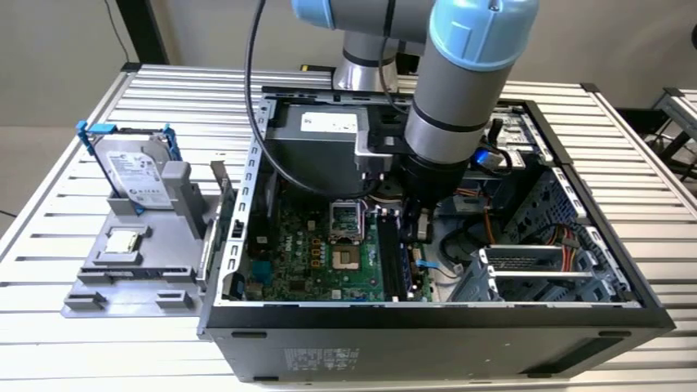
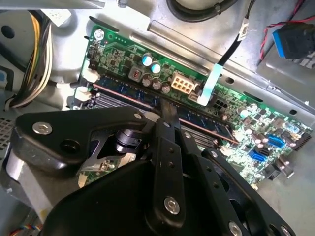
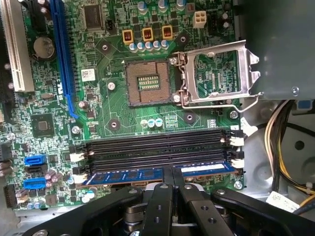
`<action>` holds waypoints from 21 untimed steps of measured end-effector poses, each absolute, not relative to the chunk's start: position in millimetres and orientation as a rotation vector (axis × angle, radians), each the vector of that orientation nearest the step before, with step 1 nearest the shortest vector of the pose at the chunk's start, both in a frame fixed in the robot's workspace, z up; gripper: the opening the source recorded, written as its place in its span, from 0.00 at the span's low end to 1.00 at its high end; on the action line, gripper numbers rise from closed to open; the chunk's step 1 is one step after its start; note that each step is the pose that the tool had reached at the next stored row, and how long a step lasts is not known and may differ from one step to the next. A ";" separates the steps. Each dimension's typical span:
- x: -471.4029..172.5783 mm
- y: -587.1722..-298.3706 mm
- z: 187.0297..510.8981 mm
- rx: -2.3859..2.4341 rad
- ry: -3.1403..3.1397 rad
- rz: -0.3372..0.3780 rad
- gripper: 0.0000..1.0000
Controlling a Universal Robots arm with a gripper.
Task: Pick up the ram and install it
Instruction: 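Press down the ram until it locks into place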
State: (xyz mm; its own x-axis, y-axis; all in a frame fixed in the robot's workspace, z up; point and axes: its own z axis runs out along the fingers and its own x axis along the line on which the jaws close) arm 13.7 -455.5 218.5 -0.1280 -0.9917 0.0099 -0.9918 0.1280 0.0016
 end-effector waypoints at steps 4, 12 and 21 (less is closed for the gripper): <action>13.8 -454.8 218.7 2.067 -2.351 0.011 0.00; 13.7 -455.3 248.0 2.070 -2.354 0.007 0.00; 13.7 -455.3 279.2 2.070 -2.354 0.007 0.00</action>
State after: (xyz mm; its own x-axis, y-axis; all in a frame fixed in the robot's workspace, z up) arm 13.7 -455.3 279.2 -0.1280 -0.9917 0.0083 -0.9918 0.1280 0.0013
